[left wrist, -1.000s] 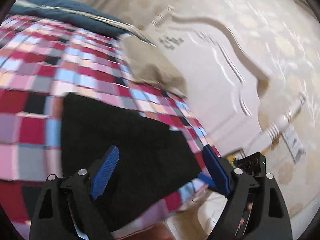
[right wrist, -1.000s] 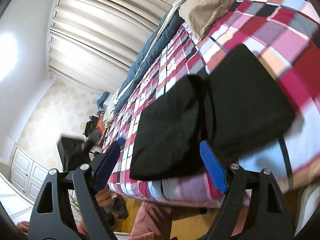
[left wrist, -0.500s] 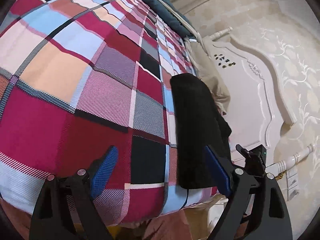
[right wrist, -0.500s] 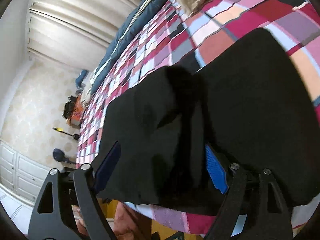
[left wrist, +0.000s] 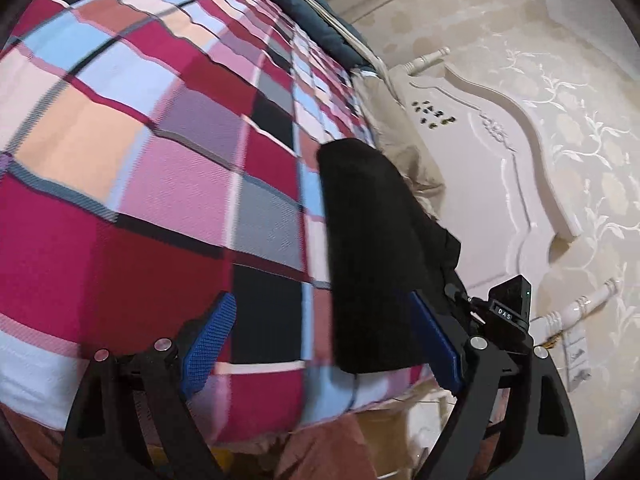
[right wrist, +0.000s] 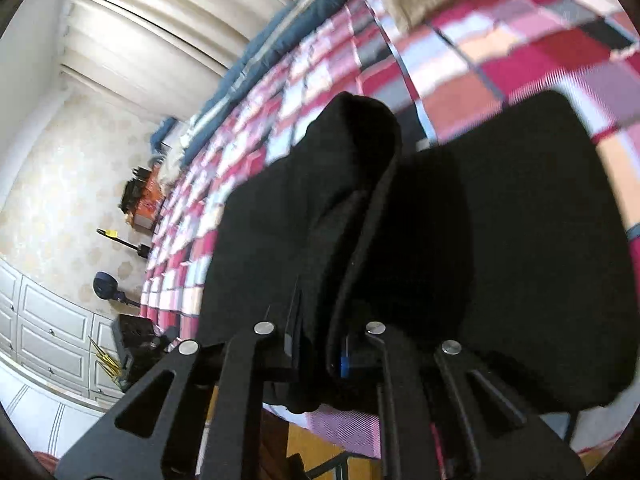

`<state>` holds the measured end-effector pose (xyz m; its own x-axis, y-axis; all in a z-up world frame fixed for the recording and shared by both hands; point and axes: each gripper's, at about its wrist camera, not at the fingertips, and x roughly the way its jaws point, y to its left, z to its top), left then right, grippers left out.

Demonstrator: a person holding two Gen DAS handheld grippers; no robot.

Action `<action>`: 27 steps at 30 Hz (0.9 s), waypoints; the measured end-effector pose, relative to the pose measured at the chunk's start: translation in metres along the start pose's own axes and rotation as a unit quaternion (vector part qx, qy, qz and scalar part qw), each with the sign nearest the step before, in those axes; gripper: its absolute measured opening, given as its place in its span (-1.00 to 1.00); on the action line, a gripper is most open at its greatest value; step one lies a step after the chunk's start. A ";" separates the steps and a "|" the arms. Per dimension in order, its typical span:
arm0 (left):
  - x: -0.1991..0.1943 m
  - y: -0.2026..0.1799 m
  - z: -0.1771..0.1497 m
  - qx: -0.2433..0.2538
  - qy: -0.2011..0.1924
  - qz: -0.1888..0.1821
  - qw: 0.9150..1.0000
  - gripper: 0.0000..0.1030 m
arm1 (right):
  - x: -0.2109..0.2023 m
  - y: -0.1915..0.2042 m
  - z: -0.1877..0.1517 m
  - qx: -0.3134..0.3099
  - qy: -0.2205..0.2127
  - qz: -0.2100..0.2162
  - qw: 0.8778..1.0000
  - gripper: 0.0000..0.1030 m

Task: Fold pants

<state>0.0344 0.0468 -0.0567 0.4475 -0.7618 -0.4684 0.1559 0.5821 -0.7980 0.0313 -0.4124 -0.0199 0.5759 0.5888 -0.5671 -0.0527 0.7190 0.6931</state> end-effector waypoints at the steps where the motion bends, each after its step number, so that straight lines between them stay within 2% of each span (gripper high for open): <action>1: 0.002 -0.002 0.000 0.000 0.002 -0.001 1.000 0.66 | -0.011 0.001 0.002 -0.005 -0.010 0.000 1.000 -0.77; 7: 0.019 -0.020 -0.001 0.021 0.023 -0.015 0.999 0.66 | -0.057 -0.017 0.012 -0.010 -0.038 -0.023 0.999 -0.78; 12: 0.041 -0.035 -0.004 0.029 0.041 -0.017 0.999 0.66 | -0.068 -0.063 0.011 0.031 -0.040 -0.039 0.998 -0.78; 16: 0.059 -0.042 -0.010 0.028 0.061 -0.017 0.998 0.66 | -0.059 -0.101 0.001 0.071 -0.036 -0.032 0.996 -0.77; 21: 0.072 -0.045 -0.016 0.036 0.069 -0.001 0.997 0.66 | -0.058 -0.126 -0.006 0.107 -0.052 0.019 0.993 -0.75; 26: 0.071 -0.045 -0.014 0.024 0.076 -0.016 0.997 0.67 | -0.078 -0.138 -0.009 0.121 -0.074 0.013 0.990 -0.74; 27: 0.070 -0.043 -0.014 0.018 0.078 -0.020 0.997 0.67 | -0.084 -0.141 -0.012 0.126 -0.078 0.013 0.989 -0.66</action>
<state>0.0470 -0.0358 -0.0601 0.2986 -0.8179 -0.4918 0.2038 0.5581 -0.8043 -0.0192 -0.5589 -0.0748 0.6973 0.5269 -0.4860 0.1247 0.5785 0.8061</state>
